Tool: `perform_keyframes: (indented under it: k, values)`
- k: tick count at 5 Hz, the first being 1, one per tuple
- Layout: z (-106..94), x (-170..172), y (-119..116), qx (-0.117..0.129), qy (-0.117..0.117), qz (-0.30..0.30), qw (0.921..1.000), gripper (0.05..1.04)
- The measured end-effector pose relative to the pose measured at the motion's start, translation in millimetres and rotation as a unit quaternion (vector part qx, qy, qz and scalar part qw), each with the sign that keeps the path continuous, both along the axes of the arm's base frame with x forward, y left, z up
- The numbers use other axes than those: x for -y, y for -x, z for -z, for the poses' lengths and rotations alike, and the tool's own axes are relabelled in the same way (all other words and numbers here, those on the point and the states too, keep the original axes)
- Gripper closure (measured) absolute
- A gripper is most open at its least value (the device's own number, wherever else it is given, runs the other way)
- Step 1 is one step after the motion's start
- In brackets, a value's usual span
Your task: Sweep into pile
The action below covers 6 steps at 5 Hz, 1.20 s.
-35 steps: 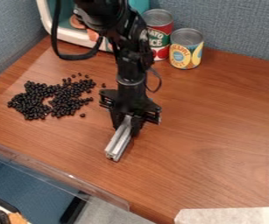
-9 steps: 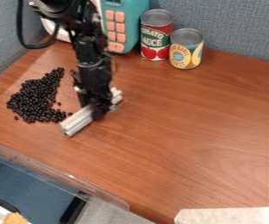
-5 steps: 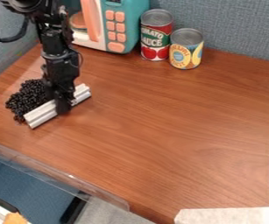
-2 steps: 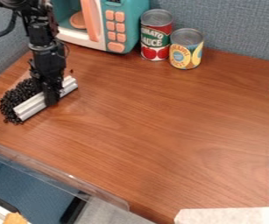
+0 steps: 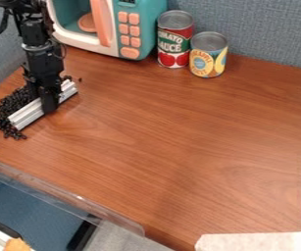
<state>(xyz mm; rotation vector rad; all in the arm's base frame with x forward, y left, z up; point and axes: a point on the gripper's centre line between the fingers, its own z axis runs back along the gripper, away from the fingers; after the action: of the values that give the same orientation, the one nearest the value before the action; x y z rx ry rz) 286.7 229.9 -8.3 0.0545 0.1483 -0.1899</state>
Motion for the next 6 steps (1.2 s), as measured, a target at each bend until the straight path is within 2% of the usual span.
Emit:
perform_keyframes:
  k: [2, 3, 5, 6]
  values:
    - [1.6, -1.3, 2.5, 0.000, 0.010, -0.010, 0.9999, 0.699]
    - [-0.4, 12.6, 11.3, 0.008, 0.016, 0.005, 0.9998, 0.699]
    - [-20.6, 43.7, 23.8, 0.030, 0.042, 0.021, 0.9984, 0.699]
    - [-22.8, 58.3, 30.9, 0.032, 0.043, 0.038, 0.9979, 0.699]
